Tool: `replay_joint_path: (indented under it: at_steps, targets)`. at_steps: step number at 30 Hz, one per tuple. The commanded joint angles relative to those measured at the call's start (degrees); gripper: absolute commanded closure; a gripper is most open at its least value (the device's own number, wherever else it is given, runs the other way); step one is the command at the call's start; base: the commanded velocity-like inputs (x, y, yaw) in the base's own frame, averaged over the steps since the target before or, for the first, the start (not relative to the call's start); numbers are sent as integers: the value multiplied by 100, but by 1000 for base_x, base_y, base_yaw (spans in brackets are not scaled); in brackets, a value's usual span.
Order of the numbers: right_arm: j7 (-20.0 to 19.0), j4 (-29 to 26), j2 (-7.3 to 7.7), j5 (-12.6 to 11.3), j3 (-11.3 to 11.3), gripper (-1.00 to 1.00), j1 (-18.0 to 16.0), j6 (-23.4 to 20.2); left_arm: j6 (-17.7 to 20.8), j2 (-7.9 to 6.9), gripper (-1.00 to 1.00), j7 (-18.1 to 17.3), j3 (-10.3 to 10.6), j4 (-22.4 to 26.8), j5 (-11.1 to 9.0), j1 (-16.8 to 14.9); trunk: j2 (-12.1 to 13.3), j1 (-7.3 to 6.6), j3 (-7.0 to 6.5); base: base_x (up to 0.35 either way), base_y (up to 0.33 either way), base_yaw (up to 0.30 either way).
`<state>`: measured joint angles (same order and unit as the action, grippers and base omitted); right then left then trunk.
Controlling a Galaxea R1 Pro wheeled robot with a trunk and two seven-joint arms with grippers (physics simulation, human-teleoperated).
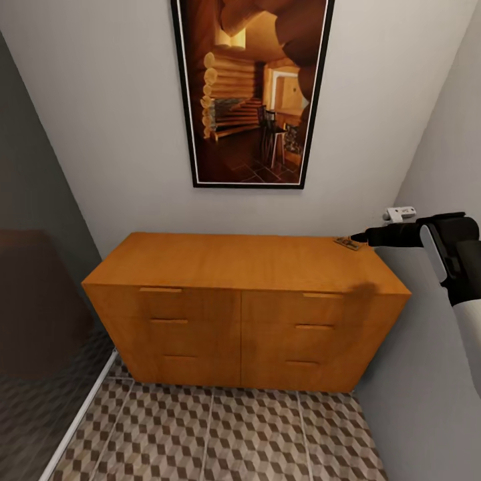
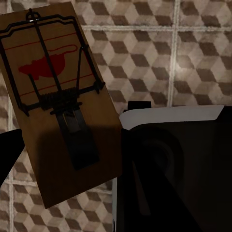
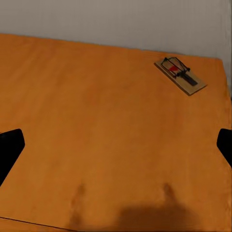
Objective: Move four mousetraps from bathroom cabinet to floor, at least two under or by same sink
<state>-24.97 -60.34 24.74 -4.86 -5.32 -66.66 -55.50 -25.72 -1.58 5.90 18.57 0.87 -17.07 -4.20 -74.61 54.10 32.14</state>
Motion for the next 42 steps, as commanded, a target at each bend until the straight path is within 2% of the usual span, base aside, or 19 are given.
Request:
replay_joint_path:
  at_steps: [1,6,8,17,23,33,42]
  targets:
    - [22,0,57,-56,-13,-100,-5,-14,-12,0,100,26,52,1,-25,-2,-3,1,6,42,0,0]
    - [12,55,291,-58,-13,-100,-5,71,-12,-4,100,25,50,1,-24,-2,-3,1,6,18,0,0]
    - [11,146,335,-62,-17,-100,-5,133,-12,-7,100,28,50,1,-24,-2,-3,1,6,3,0,0]
    - [10,273,345,-84,-22,-100,-5,344,-12,-9,100,25,52,1,-24,-2,-3,1,6,144,0,0]
    - [10,639,341,-85,-22,-100,-5,488,-12,-22,100,25,53,1,-24,-2,-3,1,6,182,0,0]
    - [10,1240,338,-75,-22,-100,-5,833,-12,-35,100,25,56,1,-24,-2,-3,1,6,17,0,0]
    - [14,1346,355,-58,-21,-100,-5,983,-12,-35,100,25,59,1,-24,-2,-3,1,6,7,0,0]
